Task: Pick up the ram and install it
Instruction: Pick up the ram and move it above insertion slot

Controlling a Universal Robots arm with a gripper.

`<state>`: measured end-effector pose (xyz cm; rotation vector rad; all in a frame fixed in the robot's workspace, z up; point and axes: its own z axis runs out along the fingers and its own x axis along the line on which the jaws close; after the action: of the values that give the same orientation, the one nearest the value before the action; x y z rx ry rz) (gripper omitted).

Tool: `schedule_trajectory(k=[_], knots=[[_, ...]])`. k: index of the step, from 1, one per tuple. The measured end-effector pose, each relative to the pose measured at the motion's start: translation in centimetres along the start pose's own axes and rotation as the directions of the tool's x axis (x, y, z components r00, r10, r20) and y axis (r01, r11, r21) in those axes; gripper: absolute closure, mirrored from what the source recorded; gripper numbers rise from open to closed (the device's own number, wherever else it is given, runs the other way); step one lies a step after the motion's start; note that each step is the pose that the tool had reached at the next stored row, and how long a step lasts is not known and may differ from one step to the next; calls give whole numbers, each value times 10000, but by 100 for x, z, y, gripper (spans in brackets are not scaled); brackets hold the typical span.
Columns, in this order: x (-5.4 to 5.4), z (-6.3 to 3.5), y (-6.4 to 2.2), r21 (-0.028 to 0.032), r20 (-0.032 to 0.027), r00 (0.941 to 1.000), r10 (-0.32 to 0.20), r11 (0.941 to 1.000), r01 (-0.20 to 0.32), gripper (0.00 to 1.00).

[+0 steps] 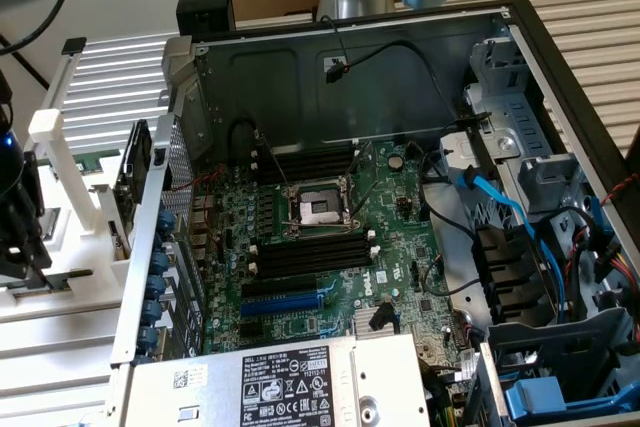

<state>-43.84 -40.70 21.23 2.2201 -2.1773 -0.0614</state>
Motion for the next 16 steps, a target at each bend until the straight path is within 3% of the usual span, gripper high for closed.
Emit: schedule_trajectory(k=[1, 4, 16], knots=[[-1, 6, 11, 83, -1, 10000, -2, 10000, 2, 71], [-13, 22, 16, 234, -4, 10000, -3, 9997, 4, 71], [-43, 97, 56, 417, -9, 10000, -8, 9991, 9, 71]])
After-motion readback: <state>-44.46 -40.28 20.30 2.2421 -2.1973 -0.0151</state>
